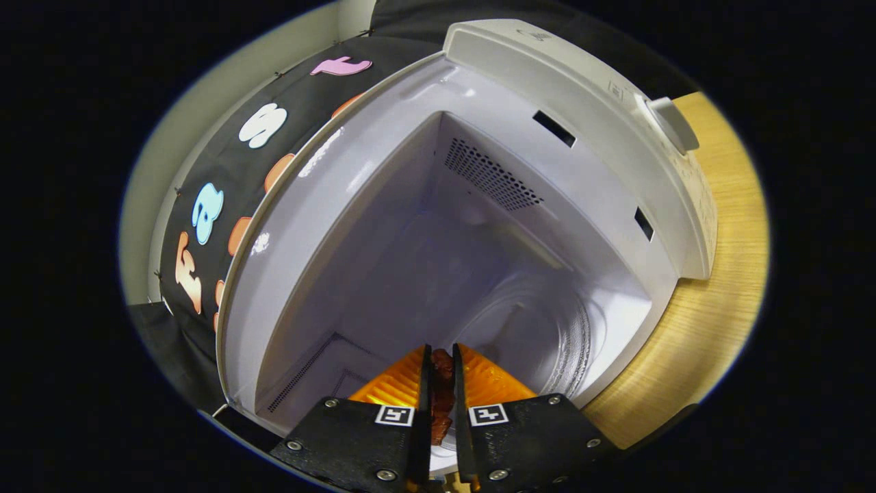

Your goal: Open the microwave oven with the left hand, put the food in, and close the microwave oven.

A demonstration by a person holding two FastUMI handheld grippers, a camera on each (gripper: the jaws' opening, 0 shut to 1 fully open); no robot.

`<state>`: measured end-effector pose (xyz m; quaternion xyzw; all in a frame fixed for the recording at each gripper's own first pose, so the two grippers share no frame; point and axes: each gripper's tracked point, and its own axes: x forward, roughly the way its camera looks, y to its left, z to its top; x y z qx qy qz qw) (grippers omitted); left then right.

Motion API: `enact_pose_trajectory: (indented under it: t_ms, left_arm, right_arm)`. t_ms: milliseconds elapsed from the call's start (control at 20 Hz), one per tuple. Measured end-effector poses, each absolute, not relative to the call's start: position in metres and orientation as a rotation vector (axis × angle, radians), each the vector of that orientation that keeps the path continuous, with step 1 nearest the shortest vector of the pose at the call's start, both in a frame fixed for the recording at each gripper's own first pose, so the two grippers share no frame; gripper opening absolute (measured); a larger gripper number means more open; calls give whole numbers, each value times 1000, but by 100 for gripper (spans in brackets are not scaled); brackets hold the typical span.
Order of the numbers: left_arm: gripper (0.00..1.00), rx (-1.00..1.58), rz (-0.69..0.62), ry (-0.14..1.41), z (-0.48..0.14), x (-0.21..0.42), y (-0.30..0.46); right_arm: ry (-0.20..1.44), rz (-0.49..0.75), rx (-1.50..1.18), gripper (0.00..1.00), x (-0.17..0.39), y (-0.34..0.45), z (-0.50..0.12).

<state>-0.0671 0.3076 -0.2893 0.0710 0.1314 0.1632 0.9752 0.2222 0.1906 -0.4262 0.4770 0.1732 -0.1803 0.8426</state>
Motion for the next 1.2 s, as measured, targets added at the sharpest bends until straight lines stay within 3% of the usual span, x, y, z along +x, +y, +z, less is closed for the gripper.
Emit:
enact_pose_trajectory:
  t_ms: [200, 550, 700, 750, 850, 1200]
  left_arm:
    - [80, 150, 326, 268, -288, -69, 305]
    - [80, 155, 306, 265, -285, -71, 292]
    - [80, 168, 301, 256, -279, -75, 288]
    - [82, 171, 301, 255, -278, -75, 287]
    - [80, 176, 303, 252, -276, -75, 285]
    - [80, 141, 207, 279, -286, -59, 238]
  right_arm:
    - [393, -443, 1016, 15, 231, 187, -446]
    - [499, -486, 796, 30, 223, 178, -468]
    - [540, -428, 709, 40, 221, 186, -462]
    - [535, -407, 683, 48, 221, 186, -458]
    - [529, -387, 616, 56, 215, 179, -449]
    - [521, -274, 520, 65, 173, 167, -410]
